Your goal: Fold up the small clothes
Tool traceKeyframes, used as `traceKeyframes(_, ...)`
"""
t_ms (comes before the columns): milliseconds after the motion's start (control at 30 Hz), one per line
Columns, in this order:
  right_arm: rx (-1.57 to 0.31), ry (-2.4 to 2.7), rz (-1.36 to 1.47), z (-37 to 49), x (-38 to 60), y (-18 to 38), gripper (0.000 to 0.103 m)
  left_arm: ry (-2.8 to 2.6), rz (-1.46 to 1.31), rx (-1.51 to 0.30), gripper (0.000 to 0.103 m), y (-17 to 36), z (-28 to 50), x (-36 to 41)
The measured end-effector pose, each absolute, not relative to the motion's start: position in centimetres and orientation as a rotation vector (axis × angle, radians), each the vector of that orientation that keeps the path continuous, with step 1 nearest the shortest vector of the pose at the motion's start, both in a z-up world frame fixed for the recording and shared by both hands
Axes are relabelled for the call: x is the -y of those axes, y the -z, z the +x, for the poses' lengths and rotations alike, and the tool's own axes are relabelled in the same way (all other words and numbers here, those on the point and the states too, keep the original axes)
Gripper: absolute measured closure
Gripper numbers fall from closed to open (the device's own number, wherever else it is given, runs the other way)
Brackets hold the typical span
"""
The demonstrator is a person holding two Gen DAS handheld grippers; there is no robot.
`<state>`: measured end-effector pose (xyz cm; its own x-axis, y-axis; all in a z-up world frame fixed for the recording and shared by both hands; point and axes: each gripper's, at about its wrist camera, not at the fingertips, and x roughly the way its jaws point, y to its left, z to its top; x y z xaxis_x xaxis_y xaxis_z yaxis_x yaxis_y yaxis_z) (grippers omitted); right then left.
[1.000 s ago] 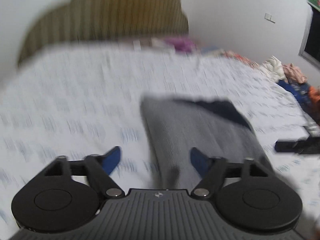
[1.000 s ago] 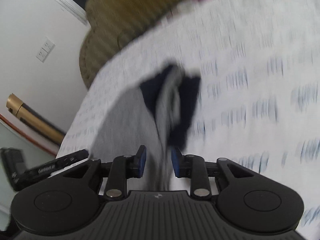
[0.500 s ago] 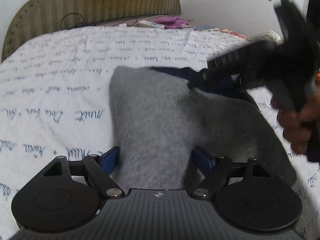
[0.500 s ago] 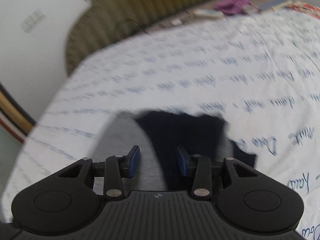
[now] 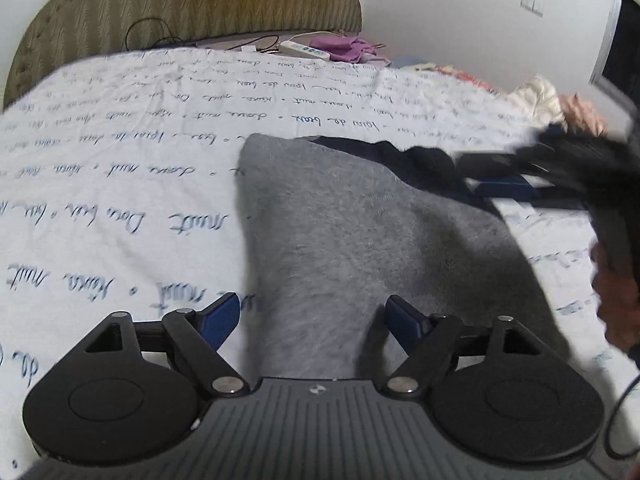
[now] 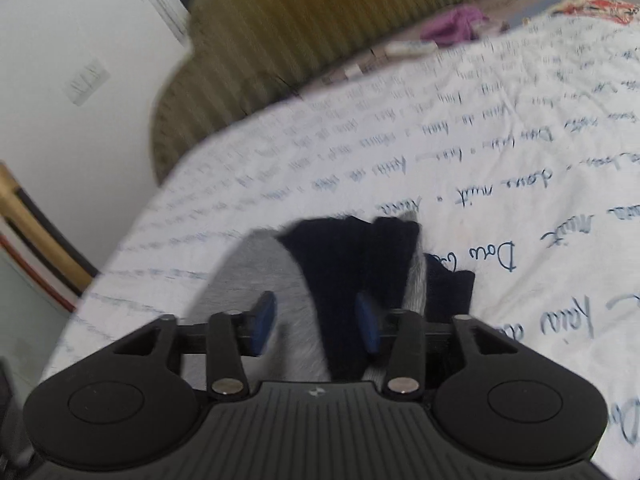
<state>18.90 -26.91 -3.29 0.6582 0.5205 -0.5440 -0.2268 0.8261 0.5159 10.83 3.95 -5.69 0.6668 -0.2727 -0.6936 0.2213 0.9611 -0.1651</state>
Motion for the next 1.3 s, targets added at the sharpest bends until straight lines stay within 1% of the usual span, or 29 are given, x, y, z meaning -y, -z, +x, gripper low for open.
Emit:
traceKeyframes(33,-0.738,-0.441,0.444,17.9,27.5,3.2,0.027,0.287,-0.116,-0.817,0.020,5.8,11.0,-4.9)
traceKeyframes(133,-0.780,-0.415,0.481,15.6,29.5,4.1,0.025,0.308,-0.291,-0.896,0.021,6.8,11.8,-7.3)
traceKeyframes(233,-0.851,-0.377,0.555,14.7,31.2,6.2,0.024,0.321,-0.351,-0.905,0.022,6.9,12.7,-7.4)
traceKeyframes(267,-0.881,-0.382,0.585,14.9,31.3,7.1,0.024,0.331,-0.365,-0.908,0.024,6.9,13.1,-7.1)
traceKeyframes(300,-0.900,-0.393,0.609,15.1,31.2,7.7,0.024,0.338,-0.374,-0.914,0.042,6.9,13.5,-6.9)
traceKeyframes(333,-0.899,-0.405,0.620,15.2,31.0,8.0,0.024,0.343,-0.371,-0.930,0.057,7.0,14.2,-6.5)
traceKeyframes(367,-0.894,-0.416,0.625,15.3,30.7,8.0,0.030,0.346,-0.357,-0.951,0.064,7.1,14.7,-6.1)
traceKeyframes(400,-0.900,-0.432,0.632,15.5,30.3,8.0,0.045,0.339,-0.334,-0.955,0.074,7.0,14.9,-5.7)
traceKeyframes(433,-0.915,-0.461,0.644,15.6,30.0,8.0,0.079,0.342,-0.306,-0.948,0.078,6.7,14.7,-5.6)
traceKeyframes(467,-0.941,-0.483,0.647,15.8,29.5,8.0,0.079,0.338,-0.276,-0.938,0.082,6.1,14.4,-5.5)
traceKeyframes(500,-0.938,-0.492,0.607,15.5,29.0,7.5,0.080,0.334,-0.251,-0.922,0.083,5.5,14.0,-5.5)
traceKeyframes(567,-0.938,-0.507,0.542,14.5,28.4,6.8,0.082,0.339,-0.203,-0.906,0.083,5.1,13.2,-5.6)
traceKeyframes(633,-0.952,-0.494,0.524,13.7,28.4,7.4,0.082,0.331,-0.201,-0.938,0.079,6.5,13.5,-5.8)
traceKeyframes(700,-0.939,-0.492,0.567,13.5,29.0,8.6,0.081,0.333,-0.244,-0.935,0.069,7.2,13.6,-6.4)
traceKeyframes(733,-0.935,-0.492,0.609,13.6,29.4,8.8,0.077,0.335,-0.257,-0.939,0.066,7.0,13.6,-6.6)
traceKeyframes(767,-0.940,-0.491,0.639,13.8,29.8,8.7,0.072,0.339,-0.263,-0.937,0.054,6.6,13.5,-6.9)
traceKeyframes(800,-0.943,-0.484,0.655,13.9,30.2,8.2,0.068,0.342,-0.255,-0.929,0.049,6.1,13.3,-7.0)
traceKeyframes(833,-0.932,-0.469,0.656,13.9,30.7,7.5,0.058,0.332,-0.235,-0.911,0.045,5.5,12.9,-7.2)
traceKeyframes(867,-0.902,-0.451,0.650,13.9,31.2,6.6,0.043,0.324,-0.206,-0.879,0.042,4.8,12.3,-7.4)
traceKeyframes(900,-0.813,-0.416,0.661,13.9,32.5,4.6,0.033,0.326,-0.168,-0.834,0.041,3.9,11.5,-7.4)
traceKeyframes(933,-0.813,-0.416,0.661,13.9,32.5,4.6,0.022,0.333,-0.119,-0.783,0.040,3.2,10.5,-7.2)
traceKeyframes(1000,-0.763,-0.424,0.709,14.5,33.3,3.3,0.022,0.348,0.036,-0.685,0.040,2.2,7.9,-6.0)
traceKeyframes(1033,-0.776,-0.440,0.731,14.8,33.2,3.0,0.022,0.348,0.135,-0.633,0.040,2.0,6.4,-5.2)
traceKeyframes(1067,-0.801,-0.459,0.742,14.9,32.9,2.9,0.022,0.352,0.242,-0.577,0.038,2.1,4.8,-4.3)
traceKeyframes(1167,-0.866,-0.509,0.714,13.6,31.4,3.0,0.022,0.344,0.521,-0.433,0.035,3.8,0.6,-2.3)
traceKeyframes(1233,-0.871,-0.526,0.715,11.7,31.1,3.2,0.022,0.368,0.579,-0.416,0.034,4.9,-0.8,-1.8)
traceKeyframes(1300,-0.872,-0.527,0.777,10.0,31.5,3.8,0.022,0.395,0.585,-0.426,0.034,5.5,-1.1,-1.3)
